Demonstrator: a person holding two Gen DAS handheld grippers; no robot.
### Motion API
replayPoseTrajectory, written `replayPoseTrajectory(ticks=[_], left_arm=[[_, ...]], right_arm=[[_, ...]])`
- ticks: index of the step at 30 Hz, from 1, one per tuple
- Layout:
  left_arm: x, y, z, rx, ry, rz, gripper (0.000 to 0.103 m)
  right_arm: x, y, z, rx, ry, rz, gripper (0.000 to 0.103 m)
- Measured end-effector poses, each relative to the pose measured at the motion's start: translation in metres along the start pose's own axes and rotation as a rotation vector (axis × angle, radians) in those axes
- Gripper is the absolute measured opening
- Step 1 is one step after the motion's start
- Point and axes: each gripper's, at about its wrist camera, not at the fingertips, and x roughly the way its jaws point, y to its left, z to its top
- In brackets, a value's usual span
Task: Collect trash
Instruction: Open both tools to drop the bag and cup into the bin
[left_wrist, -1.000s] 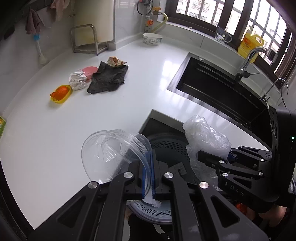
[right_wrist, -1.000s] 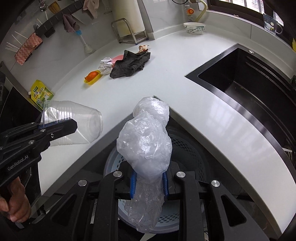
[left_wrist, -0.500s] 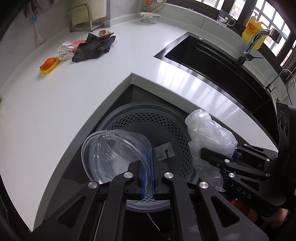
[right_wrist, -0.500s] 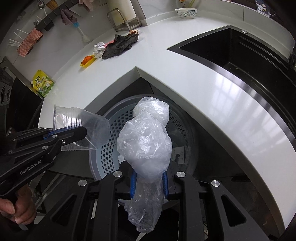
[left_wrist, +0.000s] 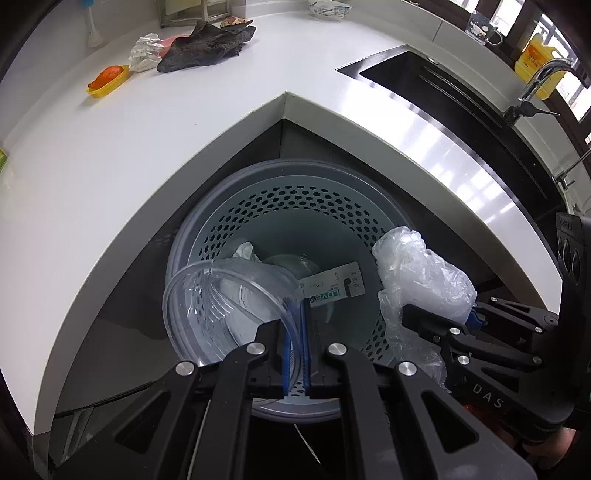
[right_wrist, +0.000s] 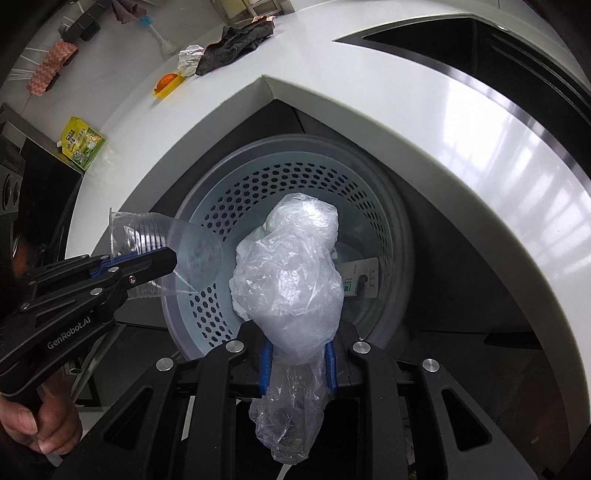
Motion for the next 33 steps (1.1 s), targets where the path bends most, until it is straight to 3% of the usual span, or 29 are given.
replayPoseTrajectory(ticks=[4, 6, 7, 8, 9, 10, 24, 33], left_arm=[[0.003, 0.004, 0.006, -0.013, -0.011, 0.014, 0.006], [0.003, 0.006, 0.008, -0.025, -0.013, 0.033, 0.013], [0.001, 0.008, 0.008, -0.037, -0.017, 0.043, 0.026], [-0.001, 0.011, 0.008, -0.05, -0.024, 0.046, 0.036], [-0.005, 0.014, 0.008, -0.063, -0.038, 0.047, 0.059], [-0.01, 0.016, 0.007, -0.073, -0.058, 0.05, 0.071], [-0.048, 0.028, 0.001, -0.117, -0.086, 0.111, 0.073], [-0.092, 0.025, 0.011, -0.137, -0.195, 0.135, 0.081]], right_arm=[[0.006, 0.001, 0.004, -0.009, 0.004, 0.001, 0.023], [0.004, 0.0, 0.009, 0.004, -0.004, 0.002, 0.041], [0.002, -0.002, 0.009, 0.015, -0.011, 0.007, 0.055], [-0.001, -0.003, 0.01, 0.023, -0.023, 0.013, 0.056], [-0.003, -0.003, 0.011, 0.024, -0.033, 0.014, 0.056], [-0.004, -0.003, 0.012, 0.02, -0.038, 0.009, 0.056], [-0.031, -0.008, 0.009, 0.033, -0.056, 0.013, 0.056], [-0.062, 0.009, 0.024, -0.019, -0.101, 0.029, 0.057]])
